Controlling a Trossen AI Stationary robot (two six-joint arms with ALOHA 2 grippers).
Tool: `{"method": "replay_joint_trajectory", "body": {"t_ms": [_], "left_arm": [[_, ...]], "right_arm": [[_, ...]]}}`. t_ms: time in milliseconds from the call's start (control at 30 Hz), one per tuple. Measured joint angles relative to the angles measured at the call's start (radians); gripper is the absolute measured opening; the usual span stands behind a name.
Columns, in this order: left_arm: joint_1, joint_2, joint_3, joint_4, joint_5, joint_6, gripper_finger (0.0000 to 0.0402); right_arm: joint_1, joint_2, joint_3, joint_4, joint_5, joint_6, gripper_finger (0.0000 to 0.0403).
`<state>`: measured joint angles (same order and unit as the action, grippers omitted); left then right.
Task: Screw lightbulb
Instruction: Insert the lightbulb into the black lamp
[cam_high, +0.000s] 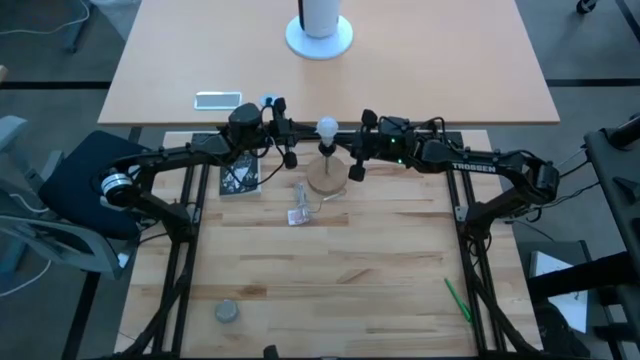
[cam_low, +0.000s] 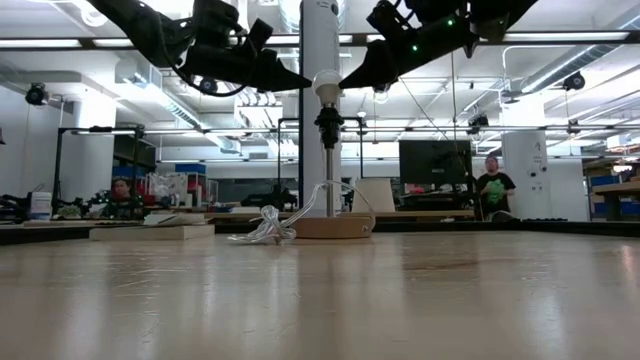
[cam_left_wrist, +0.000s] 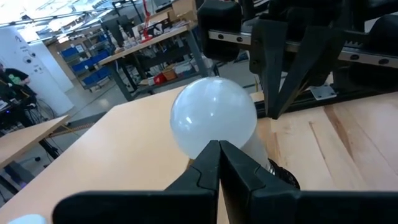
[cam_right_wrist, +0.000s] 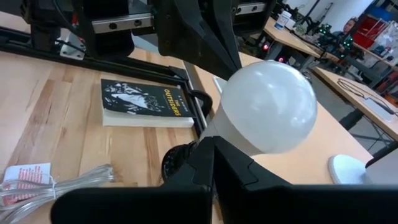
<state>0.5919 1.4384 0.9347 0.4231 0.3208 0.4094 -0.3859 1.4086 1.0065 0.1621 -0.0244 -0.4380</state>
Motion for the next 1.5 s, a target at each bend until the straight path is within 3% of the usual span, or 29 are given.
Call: {"method": "replay_joint_trajectory", "body": {"t_ms": [300, 500, 800, 1500], "left_arm": [[0.0, -0.007, 0.0, -0.074, -0.001, -0.004, 0.0], [-0.002, -0.039, 0.0, -0.084, 0.041, -0.011, 0.0], [-0.002, 0.029, 0.02, -0.005, 0.033, -0.011, 0.0], [-0.004, 0.065, 0.071, -0.061, 0.058, -0.029, 0.0]], "right_arm": [[0.004, -0.01, 0.0, -0.041, 0.004, 0.006, 0.0], [-0.017, -0.028, 0.001, -0.068, 0.18, -0.017, 0.0], [-0.11, 0.03, 0.001, 0.076, -0.023, 0.034, 0.0], [-0.094, 0.029, 0.001, 0.055, -0.028, -0.008, 0.0]]}}
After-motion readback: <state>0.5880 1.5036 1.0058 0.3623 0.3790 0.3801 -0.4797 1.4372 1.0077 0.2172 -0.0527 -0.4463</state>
